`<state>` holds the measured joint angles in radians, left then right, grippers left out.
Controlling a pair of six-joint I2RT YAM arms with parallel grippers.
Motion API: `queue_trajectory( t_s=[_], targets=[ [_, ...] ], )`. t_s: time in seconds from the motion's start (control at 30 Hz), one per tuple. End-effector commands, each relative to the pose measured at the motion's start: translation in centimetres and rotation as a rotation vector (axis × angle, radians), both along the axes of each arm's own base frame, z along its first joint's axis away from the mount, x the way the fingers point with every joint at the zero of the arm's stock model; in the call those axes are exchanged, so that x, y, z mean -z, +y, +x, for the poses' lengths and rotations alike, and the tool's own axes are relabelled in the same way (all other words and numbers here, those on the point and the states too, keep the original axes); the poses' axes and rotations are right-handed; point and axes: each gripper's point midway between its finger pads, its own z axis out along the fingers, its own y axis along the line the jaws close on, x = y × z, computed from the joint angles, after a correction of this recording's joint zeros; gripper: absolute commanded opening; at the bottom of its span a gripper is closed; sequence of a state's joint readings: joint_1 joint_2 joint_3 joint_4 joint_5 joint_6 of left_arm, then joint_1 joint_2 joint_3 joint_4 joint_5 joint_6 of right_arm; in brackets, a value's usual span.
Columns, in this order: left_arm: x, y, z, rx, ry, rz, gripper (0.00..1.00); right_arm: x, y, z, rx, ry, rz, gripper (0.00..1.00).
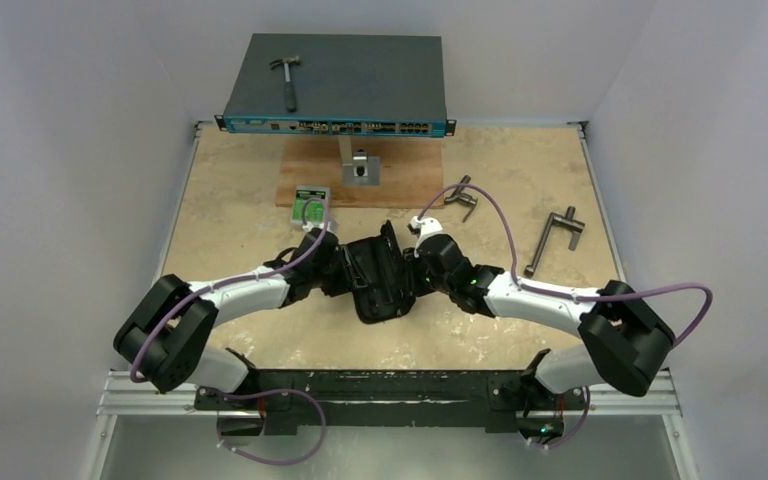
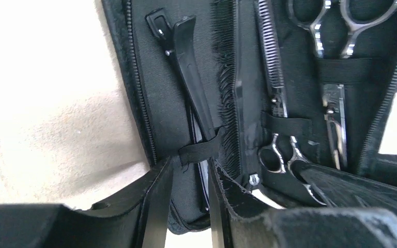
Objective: Sort the hair-cutting tools
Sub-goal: Open the hairdressing tool bag at the center of the board.
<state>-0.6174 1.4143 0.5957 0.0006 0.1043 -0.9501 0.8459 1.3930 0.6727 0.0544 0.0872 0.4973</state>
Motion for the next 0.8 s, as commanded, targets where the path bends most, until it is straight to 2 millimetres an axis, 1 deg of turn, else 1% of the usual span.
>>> queue_trajectory(
  t_s=[0.0,0.17,0.23,0.3,0.33,0.53,0.67,0.77],
  targets=[
    [0.3,0.6,0.6,-0.023,-0.021,0.027,0.3,-1.3,0.0,-0.2,0.022,-0.008,0.064,0.2],
    [0.2,0.6,1.0,-0.01,-0.037,0.048,0.3,-0.4,-0.1,-1.7,0.026,0.045,0.12,0.11],
    [-0.1,0.6,1.2,-0.01,-0.05,0.043,0.3,-0.4,-0.1,-2.0,0.018,0.048,0.136,0.07],
    [-0.5,0.5,1.5,-0.011,-0.064,0.037,0.3,-0.3,-0.3,-2.2,0.034,0.054,0.154,0.01],
    [-0.8,0.4,1.7,-0.008,-0.074,0.034,0.3,-0.1,-0.5,-2.3,0.05,0.064,0.166,0.0],
    [-1.8,0.5,2.4,-0.019,-0.11,0.042,0.3,0.4,-1.7,-3.0,0.14,0.098,0.224,0.0],
    [-2.4,1.4,1.8,-0.048,-0.134,0.033,0.3,0.6,-2.8,-3.1,0.234,0.113,0.255,0.0],
    [-2.5,2.3,1.5,-0.076,-0.153,0.04,0.3,0.3,-3.3,-3.2,0.271,0.118,0.294,0.0]
  ],
)
